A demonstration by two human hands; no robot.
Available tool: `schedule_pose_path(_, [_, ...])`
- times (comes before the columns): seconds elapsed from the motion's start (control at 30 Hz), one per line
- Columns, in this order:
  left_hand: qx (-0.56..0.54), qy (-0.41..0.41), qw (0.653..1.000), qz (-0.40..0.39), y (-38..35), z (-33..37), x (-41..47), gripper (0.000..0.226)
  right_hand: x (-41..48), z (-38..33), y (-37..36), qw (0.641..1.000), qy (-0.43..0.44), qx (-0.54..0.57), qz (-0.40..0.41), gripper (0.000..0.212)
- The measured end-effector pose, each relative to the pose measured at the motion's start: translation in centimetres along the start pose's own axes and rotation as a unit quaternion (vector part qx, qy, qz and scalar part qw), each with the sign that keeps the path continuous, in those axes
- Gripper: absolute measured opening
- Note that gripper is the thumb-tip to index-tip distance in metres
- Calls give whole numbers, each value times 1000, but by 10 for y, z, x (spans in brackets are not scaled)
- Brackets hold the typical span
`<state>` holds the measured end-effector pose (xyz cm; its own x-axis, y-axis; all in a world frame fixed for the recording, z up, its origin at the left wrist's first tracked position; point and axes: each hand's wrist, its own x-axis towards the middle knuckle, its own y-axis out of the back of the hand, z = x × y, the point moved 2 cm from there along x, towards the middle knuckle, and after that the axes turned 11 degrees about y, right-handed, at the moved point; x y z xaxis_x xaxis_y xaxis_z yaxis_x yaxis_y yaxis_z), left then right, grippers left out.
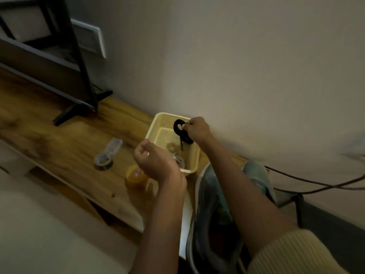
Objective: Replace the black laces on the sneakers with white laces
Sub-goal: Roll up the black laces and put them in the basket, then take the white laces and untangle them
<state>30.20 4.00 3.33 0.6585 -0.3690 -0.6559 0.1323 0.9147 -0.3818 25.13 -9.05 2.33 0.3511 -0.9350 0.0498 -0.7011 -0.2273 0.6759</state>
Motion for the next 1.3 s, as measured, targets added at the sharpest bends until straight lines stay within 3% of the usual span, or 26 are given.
schedule_pose_path(0.1, [-7,10,1000,17,-1,3,6,21,32,7,-27,980,15,-194,-37,22])
schedule_pose_path(0.13, [-11,20,1000,19,-2,4,7,20,39,10,-34,972,20,-232,-44,27])
schedule_pose_path(0.37, [-28,64,997,23,0,11,16,13,56,15,-60,937,29,-338,-83,35])
schedule_pose_path(0.53, [-38,78,996,10,-2,9,15,17,57,23,-68,920,48,-387,-37,29])
schedule_pose_path(0.67, [-39,97,994,5,-3,8,12,18,63,25,-64,939,39,-341,7,27])
schedule_pose_path(0.8, [-44,114,993,-4,-4,9,11,11,63,20,-46,977,30,-206,52,24])
schedule_pose_path(0.9, [-47,119,992,-2,-2,11,11,12,53,19,-23,984,27,-148,91,22])
schedule_pose_path(0.97, [-51,121,991,-1,0,14,10,14,41,18,-10,987,50,-144,50,18])
schedule_pose_path(1.03, [-49,124,991,3,1,16,9,15,23,13,-6,980,93,-140,-103,15])
schedule_pose_path(1.1, [-53,126,991,1,2,18,9,15,2,9,-13,931,127,-215,-268,25])
schedule_pose_path(1.13, [-54,125,991,2,3,19,9,17,-5,11,-19,901,138,-275,-304,31])
schedule_pose_path(1.2, [-53,122,991,7,3,20,10,20,-15,16,-29,863,152,-370,-308,39])
schedule_pose_path(1.3, [-55,120,991,2,1,18,9,16,-23,23,-39,839,182,-435,-271,36])
